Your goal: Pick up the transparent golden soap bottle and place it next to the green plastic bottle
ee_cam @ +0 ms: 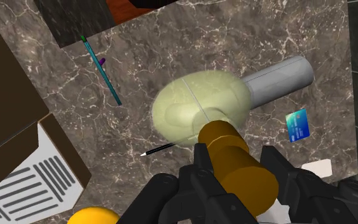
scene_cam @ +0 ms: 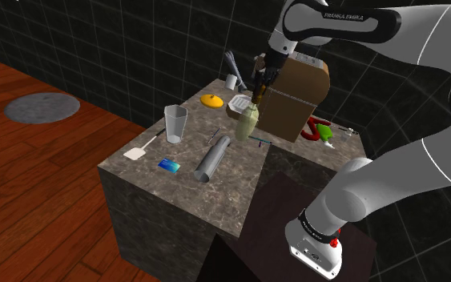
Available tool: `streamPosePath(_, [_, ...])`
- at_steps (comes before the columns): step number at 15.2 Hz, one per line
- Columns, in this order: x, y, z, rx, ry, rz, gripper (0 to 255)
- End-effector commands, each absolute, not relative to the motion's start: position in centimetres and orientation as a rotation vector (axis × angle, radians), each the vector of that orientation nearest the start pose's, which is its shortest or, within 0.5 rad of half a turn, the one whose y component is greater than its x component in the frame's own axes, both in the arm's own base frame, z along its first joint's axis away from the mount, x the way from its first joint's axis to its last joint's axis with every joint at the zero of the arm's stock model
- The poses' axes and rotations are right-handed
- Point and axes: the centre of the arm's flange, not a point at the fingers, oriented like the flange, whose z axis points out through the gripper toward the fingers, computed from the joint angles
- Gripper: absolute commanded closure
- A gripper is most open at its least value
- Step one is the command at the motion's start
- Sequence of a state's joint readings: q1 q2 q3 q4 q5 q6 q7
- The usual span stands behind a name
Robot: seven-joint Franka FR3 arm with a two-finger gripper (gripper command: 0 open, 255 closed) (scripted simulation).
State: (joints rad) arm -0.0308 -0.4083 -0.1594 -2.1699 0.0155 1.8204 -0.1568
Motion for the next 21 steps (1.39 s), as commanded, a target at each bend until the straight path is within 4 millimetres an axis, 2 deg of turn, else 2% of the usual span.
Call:
streamPosePath(1, [42.9, -9.0, 57.1, -3.072, 0.040, -0.102, 255])
streamPosePath(21, [42.9, -9.0, 67.7, -3.072, 0.040, -0.102, 255])
